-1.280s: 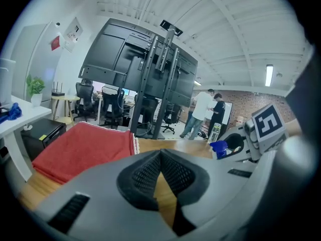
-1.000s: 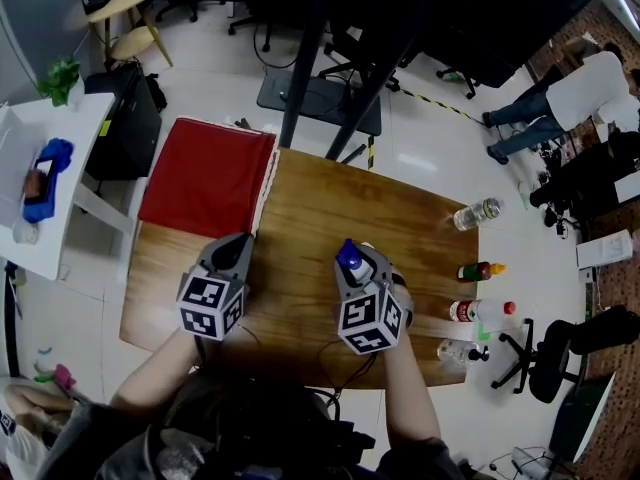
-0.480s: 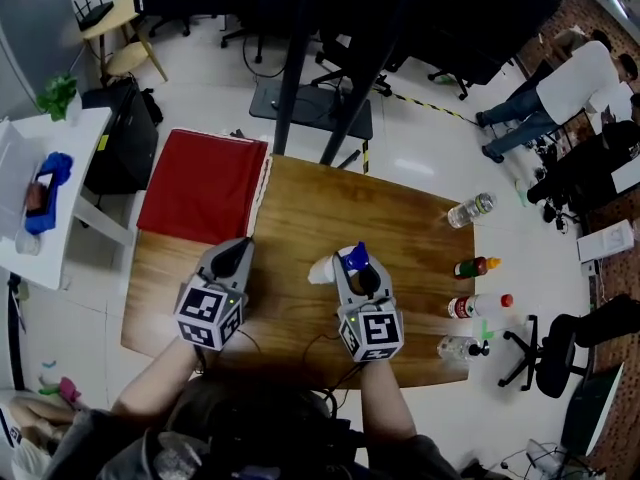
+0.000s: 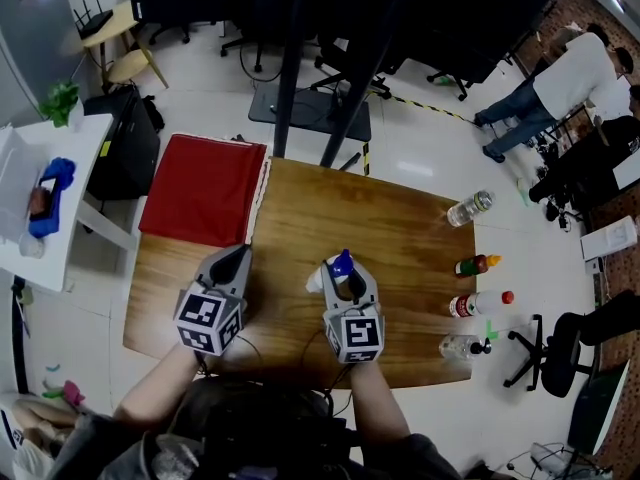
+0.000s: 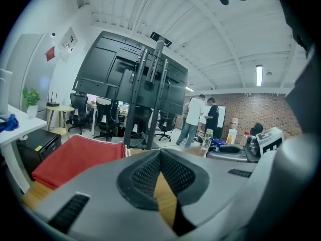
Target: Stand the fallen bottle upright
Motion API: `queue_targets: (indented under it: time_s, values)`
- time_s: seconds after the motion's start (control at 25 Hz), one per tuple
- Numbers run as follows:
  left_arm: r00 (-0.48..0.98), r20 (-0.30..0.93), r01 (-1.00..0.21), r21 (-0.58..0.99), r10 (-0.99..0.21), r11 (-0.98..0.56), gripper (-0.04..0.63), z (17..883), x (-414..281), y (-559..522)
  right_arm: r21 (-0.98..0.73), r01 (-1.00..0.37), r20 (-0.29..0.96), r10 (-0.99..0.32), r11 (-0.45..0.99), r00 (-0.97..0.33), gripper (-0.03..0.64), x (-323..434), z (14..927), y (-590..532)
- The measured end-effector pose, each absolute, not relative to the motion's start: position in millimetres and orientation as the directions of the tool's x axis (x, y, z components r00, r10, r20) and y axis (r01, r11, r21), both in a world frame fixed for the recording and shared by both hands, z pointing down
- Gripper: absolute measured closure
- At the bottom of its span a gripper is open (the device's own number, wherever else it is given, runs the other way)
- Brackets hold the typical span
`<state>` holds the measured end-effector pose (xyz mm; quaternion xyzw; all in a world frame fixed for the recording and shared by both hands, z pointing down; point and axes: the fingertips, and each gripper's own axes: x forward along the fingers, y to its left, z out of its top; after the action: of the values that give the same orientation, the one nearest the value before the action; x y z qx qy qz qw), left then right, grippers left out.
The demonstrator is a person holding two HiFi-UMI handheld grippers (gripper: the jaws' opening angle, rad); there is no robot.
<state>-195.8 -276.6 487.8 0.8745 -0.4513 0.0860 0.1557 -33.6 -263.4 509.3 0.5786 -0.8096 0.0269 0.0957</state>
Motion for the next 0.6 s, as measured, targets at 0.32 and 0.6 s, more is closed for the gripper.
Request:
queue_targets:
  time_s: [0.32,0.6]
  values:
    - [0.582,0.291,-0.813,0.189,-0.759,-0.551,0.566,485,-193,-265,0.085,-0.955,0.186,-0.946,0.284,-0.265,0.448,-31,503,-253]
    - [0.577,0.287,-0.817,0.192,-0.765,-0.544,0.566,481,-194,-260,0.063,-0.969,0.189,-0.956,0.239,-0.224,0.448,-22,508,-251]
